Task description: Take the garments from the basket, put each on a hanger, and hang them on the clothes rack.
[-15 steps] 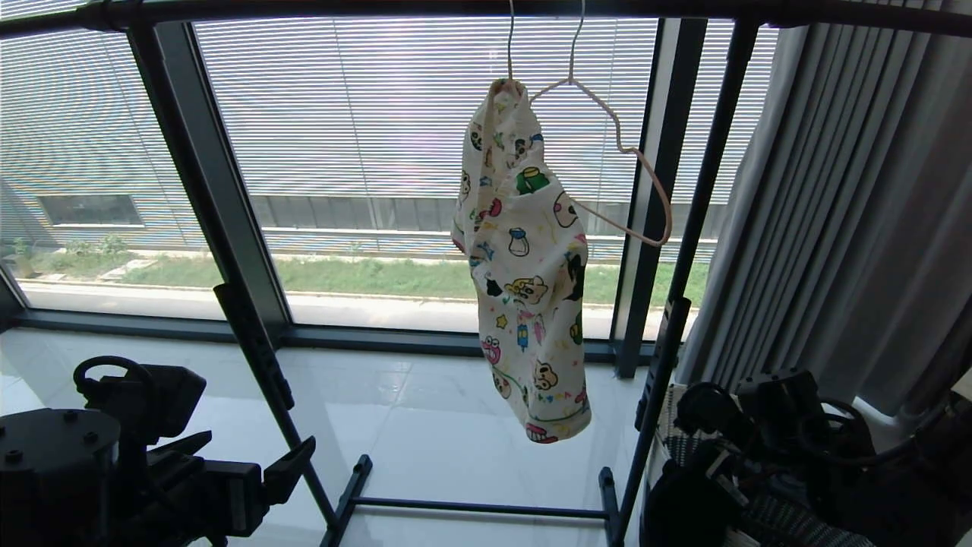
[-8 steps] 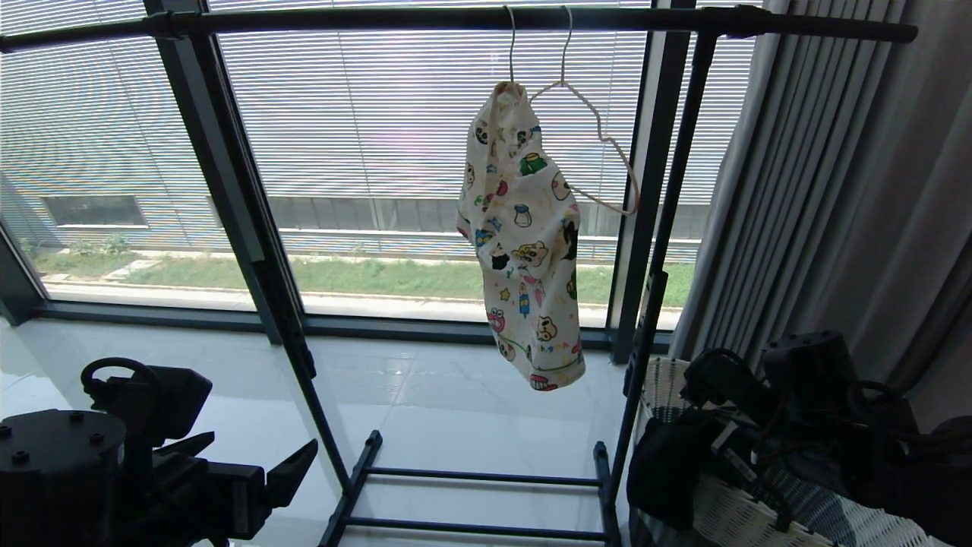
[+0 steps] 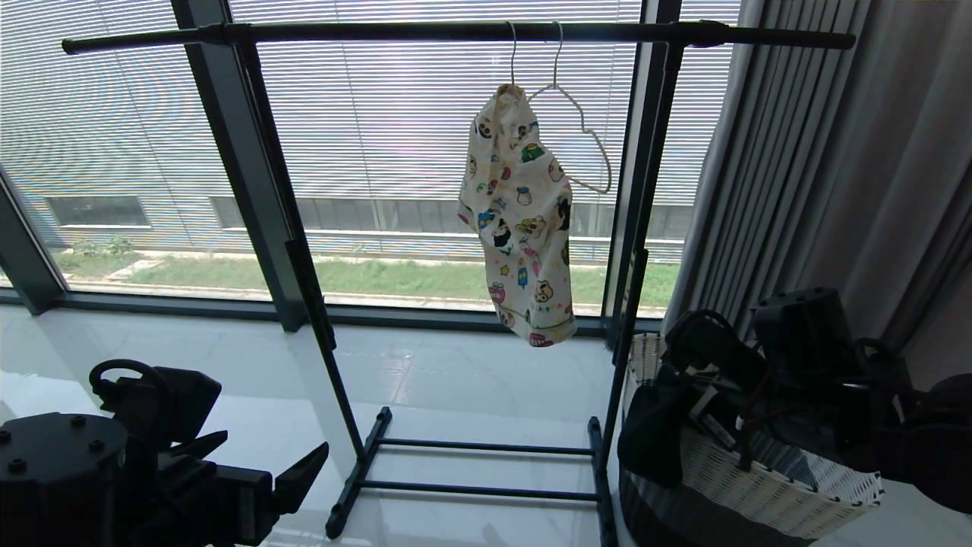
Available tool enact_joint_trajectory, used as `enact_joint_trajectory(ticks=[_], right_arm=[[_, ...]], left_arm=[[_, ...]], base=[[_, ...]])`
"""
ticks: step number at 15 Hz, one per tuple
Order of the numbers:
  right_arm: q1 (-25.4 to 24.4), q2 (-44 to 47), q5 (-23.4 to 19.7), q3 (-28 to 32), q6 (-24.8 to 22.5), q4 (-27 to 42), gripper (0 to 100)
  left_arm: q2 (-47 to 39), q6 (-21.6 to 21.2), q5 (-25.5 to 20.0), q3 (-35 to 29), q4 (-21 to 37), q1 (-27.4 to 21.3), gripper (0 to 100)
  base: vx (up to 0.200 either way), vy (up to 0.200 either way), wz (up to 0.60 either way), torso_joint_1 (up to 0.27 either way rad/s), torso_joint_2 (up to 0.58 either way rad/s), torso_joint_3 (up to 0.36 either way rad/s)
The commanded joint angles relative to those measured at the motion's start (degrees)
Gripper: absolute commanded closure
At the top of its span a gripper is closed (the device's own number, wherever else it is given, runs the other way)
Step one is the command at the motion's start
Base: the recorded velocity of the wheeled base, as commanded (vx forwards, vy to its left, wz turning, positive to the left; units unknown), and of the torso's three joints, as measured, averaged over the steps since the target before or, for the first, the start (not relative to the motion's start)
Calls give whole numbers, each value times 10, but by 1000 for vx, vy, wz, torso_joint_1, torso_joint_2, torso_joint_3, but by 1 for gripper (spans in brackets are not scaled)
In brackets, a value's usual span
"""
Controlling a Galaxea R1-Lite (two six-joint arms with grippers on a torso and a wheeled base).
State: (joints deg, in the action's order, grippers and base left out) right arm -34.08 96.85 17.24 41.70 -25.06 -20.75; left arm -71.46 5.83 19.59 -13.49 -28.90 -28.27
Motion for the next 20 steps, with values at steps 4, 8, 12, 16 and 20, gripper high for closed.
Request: enact_joint_trajectory(ticks=[4, 8, 12, 16, 20], right_arm=[[-37, -4, -21, 72, 37, 25, 100], [-81, -13, -64, 167, 70, 94, 100], [-99, -18, -71, 196, 73, 96, 100], [-116, -34, -81, 199, 74, 96, 100], [-130, -43, -81, 199, 74, 96, 100]], left_arm=[[-6, 21, -155, -47, -15, -67, 0], [-104, 52, -177, -170, -17, -129, 0], [-222, 71, -208, -249, -24, -206, 0], [-400, 69, -211, -317, -160, -209, 0], [-504, 69, -201, -410, -160, -172, 0]], base=[[0, 0, 0, 0, 0, 0], [0, 0, 0, 0, 0, 0], [0, 0, 0, 0, 0, 0], [0, 0, 0, 0, 0, 0], [0, 0, 0, 0, 0, 0]])
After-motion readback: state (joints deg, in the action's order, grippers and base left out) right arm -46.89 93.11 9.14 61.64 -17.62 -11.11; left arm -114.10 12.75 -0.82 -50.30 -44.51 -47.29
